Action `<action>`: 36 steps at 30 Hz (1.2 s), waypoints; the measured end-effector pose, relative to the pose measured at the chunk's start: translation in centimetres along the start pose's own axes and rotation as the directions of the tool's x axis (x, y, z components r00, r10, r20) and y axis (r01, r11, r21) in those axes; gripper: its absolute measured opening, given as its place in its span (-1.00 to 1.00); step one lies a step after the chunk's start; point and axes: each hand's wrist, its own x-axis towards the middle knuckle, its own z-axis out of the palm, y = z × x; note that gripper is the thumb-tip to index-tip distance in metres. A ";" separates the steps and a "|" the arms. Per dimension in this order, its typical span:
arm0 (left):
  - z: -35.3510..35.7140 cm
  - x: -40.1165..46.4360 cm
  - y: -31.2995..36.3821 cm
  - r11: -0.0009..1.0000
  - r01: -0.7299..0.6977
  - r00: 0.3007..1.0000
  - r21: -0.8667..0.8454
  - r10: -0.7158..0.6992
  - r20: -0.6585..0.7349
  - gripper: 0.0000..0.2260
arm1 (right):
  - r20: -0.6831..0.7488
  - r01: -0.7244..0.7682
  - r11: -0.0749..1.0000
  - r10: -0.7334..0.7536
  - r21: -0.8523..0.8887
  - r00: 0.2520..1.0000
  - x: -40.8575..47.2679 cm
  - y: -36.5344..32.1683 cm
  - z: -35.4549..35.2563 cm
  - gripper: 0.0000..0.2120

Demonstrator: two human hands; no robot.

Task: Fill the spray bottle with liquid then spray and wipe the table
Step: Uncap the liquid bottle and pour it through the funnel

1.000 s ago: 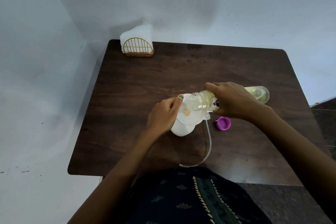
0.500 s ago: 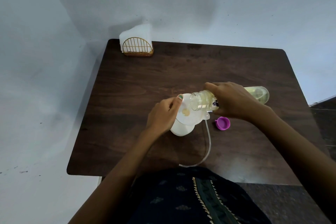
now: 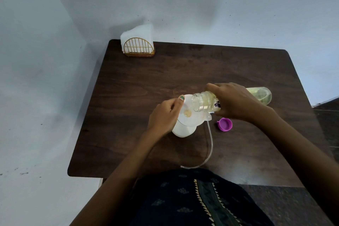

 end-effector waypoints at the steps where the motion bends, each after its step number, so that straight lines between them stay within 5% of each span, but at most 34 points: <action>1: 0.0 0.0 0.0 1.000 0.001 1.000 0.001 -0.001 0.001 -0.57 | 0.001 -0.002 1.000 0.002 -0.001 1.000 0.0 0.0 0.0 -0.58; 36: 0.0 0.0 -0.1 0.999 -0.049 0.999 0.014 0.048 0.004 -0.60 | 0.023 -0.013 1.000 0.013 -0.020 1.000 -0.2 -0.2 -0.3 -0.58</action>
